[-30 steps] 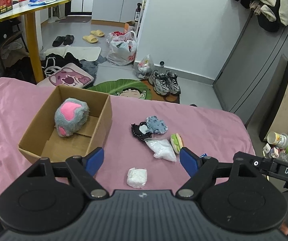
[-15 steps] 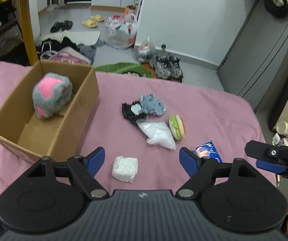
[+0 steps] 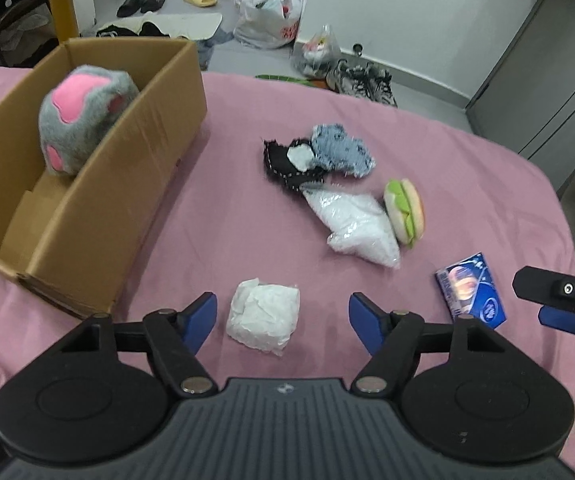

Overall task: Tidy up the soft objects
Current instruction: 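Reach the left tool to the white tissue bundle and grasp it, then carry the white bundle into the box with the left tool while the right tool grasps the blue Vinda pack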

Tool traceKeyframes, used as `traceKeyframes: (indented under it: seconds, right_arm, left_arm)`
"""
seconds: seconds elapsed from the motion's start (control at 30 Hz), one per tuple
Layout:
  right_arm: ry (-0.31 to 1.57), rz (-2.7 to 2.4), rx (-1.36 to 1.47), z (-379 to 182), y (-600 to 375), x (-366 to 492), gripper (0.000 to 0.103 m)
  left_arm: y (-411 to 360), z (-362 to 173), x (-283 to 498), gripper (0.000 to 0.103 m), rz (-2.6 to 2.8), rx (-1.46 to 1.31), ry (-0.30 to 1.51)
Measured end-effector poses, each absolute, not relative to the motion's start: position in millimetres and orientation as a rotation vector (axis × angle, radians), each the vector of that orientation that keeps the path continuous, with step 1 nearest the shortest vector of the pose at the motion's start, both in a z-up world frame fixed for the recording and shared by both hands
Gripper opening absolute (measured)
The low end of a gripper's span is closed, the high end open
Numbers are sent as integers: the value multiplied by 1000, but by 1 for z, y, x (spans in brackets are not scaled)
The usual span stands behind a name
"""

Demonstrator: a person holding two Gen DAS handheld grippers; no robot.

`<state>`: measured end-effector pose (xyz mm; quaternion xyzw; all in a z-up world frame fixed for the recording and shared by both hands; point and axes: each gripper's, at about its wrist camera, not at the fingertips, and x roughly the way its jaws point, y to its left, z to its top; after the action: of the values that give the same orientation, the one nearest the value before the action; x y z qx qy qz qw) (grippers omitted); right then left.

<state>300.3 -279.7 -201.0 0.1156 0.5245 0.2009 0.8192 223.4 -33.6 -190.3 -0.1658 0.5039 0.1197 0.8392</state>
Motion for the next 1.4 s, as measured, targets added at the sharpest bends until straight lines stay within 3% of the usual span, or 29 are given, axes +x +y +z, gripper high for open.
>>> traceKeyframes:
  seconds: [0.4, 0.43, 0.57, 0.7, 1.4]
  right_arm:
    - [1182, 414, 102, -233, -262, 318, 95]
    - [1181, 410, 87, -234, -261, 318, 93]
    - [1195, 394, 71, -242, -263, 321, 89]
    - [1205, 402, 1, -244, -259, 314, 57]
    - [1062, 369, 105, -180, -272, 274, 52]
  left_arm:
    - [-31, -223, 242, 51, 284, -360, 1158]
    - [-31, -226, 242, 45, 281, -363, 1166]
    - [-30, -227, 241, 43, 278, -383, 1163]
    - [-31, -219, 237, 43, 265, -384, 1139]
    - [-50, -130, 213, 43, 109, -344, 988]
